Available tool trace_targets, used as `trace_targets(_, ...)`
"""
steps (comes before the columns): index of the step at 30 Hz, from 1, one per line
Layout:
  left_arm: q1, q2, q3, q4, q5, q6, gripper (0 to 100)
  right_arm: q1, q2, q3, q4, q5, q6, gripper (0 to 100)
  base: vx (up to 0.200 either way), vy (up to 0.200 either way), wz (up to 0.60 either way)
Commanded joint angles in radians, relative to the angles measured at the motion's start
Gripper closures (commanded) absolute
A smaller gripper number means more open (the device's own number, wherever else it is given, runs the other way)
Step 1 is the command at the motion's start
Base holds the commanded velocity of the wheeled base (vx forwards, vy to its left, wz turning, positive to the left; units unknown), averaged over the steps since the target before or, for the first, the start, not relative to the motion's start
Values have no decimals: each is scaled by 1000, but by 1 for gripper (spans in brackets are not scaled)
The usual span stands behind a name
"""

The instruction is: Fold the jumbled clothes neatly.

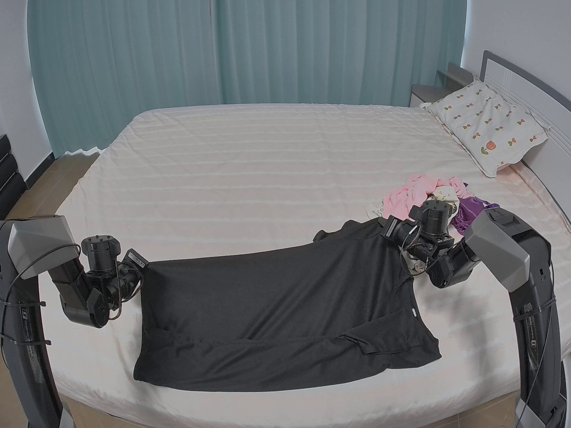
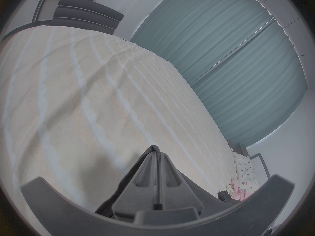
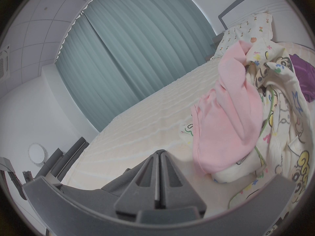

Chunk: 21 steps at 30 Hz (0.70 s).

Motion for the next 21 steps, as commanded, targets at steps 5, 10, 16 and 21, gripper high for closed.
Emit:
trace_targets(5,2,3,-7,-7,0,-2,100,-5,-20,17,-12,-1,22,100,0,0,0)
trace_targets(10,3,3,-7,-7,-2,-2,100,-8,-20,43,-15,9,23,100,0,0,0)
trace_targets(16,6,-5,1,-7,-6,-1,100,-18,-53,71,-25,19,52,100,0,0,0)
trace_targets(21,28,-13,4,-7,-11,-2,100,-31,-90,140,-32,65,55,100,0,0,0)
